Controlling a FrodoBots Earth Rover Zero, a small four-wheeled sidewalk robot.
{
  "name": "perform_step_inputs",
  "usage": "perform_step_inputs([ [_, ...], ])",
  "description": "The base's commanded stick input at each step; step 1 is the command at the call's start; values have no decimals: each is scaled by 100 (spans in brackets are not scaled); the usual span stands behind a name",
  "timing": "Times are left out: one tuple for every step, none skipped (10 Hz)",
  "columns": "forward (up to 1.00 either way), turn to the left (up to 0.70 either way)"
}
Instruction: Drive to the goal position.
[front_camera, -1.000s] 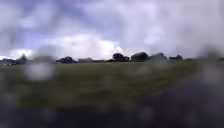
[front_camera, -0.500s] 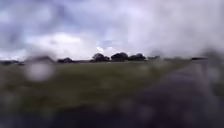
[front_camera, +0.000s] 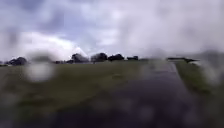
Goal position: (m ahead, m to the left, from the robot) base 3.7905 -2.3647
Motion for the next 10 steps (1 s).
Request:
perform_step_inputs([
  [0, -70],
  [0, -70],
  [0, -43],
  [0, -12],
  [0, 0],
  [0, 0],
  [0, 0],
  [0, 0],
  [0, 0],
  [0, 0],
])
